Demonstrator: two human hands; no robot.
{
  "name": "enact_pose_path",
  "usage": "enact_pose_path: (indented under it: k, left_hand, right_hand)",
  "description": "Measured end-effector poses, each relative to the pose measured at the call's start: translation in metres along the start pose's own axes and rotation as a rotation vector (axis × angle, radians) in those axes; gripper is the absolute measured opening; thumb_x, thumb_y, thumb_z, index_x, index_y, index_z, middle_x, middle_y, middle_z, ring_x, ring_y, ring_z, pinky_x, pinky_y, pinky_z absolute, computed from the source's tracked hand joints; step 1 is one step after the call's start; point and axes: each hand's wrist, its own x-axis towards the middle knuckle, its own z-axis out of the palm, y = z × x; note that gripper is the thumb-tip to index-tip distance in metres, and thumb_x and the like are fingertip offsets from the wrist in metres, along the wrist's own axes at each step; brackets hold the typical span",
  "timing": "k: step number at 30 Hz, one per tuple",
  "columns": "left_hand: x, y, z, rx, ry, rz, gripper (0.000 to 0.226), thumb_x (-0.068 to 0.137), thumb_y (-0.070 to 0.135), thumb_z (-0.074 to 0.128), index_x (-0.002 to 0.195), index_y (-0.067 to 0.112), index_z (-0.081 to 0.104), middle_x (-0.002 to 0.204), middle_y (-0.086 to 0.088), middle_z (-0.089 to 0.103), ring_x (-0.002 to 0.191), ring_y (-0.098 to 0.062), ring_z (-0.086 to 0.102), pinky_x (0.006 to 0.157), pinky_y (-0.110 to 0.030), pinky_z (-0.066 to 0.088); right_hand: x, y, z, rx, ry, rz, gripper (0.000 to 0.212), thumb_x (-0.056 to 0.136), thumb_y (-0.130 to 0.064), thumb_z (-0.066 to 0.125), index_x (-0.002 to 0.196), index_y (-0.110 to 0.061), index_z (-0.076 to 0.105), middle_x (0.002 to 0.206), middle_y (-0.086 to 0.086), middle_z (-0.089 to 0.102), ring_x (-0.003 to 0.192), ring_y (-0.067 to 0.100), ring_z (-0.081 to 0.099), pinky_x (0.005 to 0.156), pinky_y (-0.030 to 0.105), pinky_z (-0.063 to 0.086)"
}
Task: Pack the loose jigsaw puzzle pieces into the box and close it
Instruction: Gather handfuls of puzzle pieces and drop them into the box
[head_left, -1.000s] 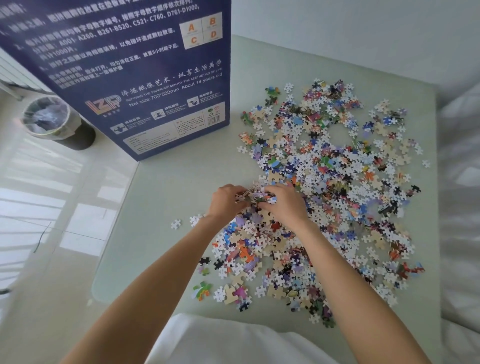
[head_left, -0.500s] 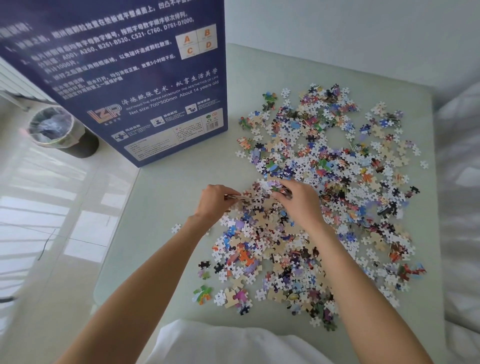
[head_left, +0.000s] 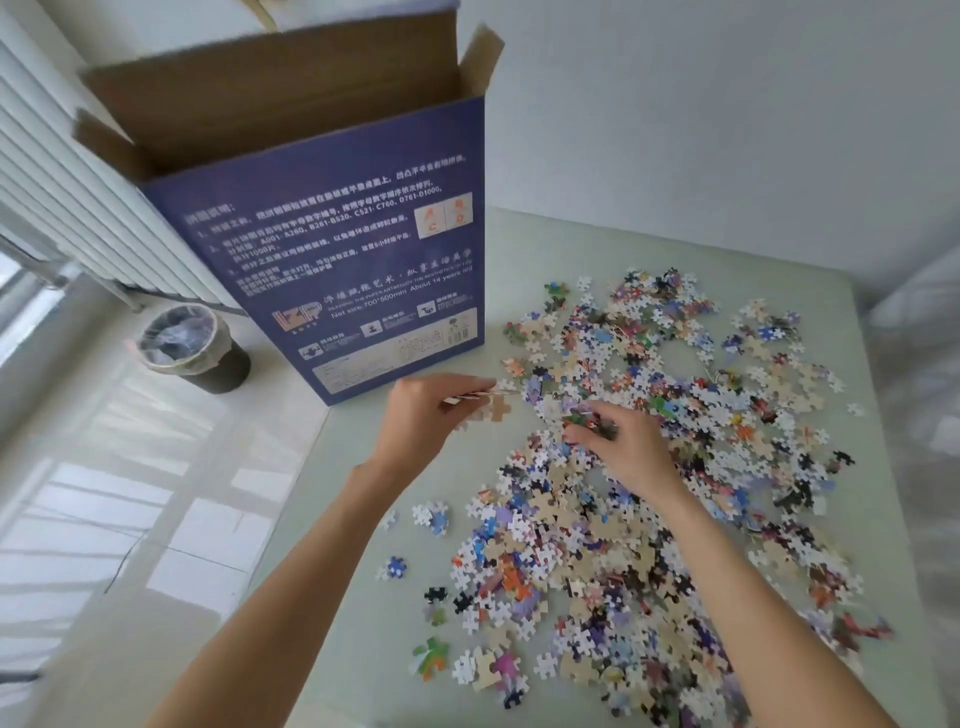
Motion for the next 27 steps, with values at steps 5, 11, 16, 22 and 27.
enact_pose_path:
  k: [5,11,16,22,27]
  left_hand:
    - [0.043,0.048,-0.089,0.107,0.309,0.29,0.023,0.08,0.01,0.07,0.103,0.01,0.071,0.099,0.006,0.067,0.089,-0.002,0.065,0.08,-0.01,0.051]
    - [0.102,0.078,-0.171,0.363,0.485,0.585,0.023,0.083,0.007,0.066,0.106,0.009,0.07,0.107,0.003,0.065,0.097,-0.009,0.064,0.086,-0.021,0.052]
    - [0.132,0.064,-0.196,0.598,0.399,0.599,0.028,0.076,0.0,0.069,0.103,0.008,0.072,0.102,-0.009,0.071,0.09,-0.023,0.069,0.082,-0.039,0.056]
    - [0.134,0.041,-0.194,0.636,0.335,0.462,0.028,0.075,0.0,0.072,0.101,0.009,0.073,0.102,-0.008,0.071,0.093,-0.023,0.069,0.085,-0.036,0.055]
    - [0.14,0.04,-0.196,0.6,0.24,0.145,0.025,0.089,0.02,0.062,0.113,0.016,0.069,0.111,-0.004,0.069,0.102,-0.021,0.064,0.093,-0.03,0.046]
  right_hand:
    - [0.013,-0.076,-0.039,0.237,-0.015,-0.141,0.03,0.081,-0.017,0.068,0.109,-0.021,0.059,0.074,-0.015,0.062,0.064,-0.008,0.06,0.061,0.004,0.043]
    - [0.042,-0.163,-0.073,0.281,0.025,-0.38,0.02,0.079,-0.018,0.069,0.093,-0.03,0.064,0.082,-0.016,0.066,0.067,-0.01,0.061,0.064,0.004,0.043]
    - [0.079,-0.223,-0.09,0.231,0.067,-0.564,0.018,0.083,-0.014,0.066,0.101,-0.018,0.062,0.087,-0.018,0.063,0.075,-0.009,0.06,0.061,0.009,0.047]
    - [0.127,-0.267,-0.09,0.155,0.119,-0.657,0.026,0.08,-0.012,0.07,0.105,-0.011,0.067,0.094,-0.006,0.064,0.081,0.001,0.06,0.073,0.021,0.051]
    - [0.151,-0.282,-0.073,-0.173,0.131,-0.789,0.03,0.082,-0.02,0.07,0.111,-0.013,0.068,0.108,0.004,0.069,0.097,0.019,0.062,0.081,0.031,0.047]
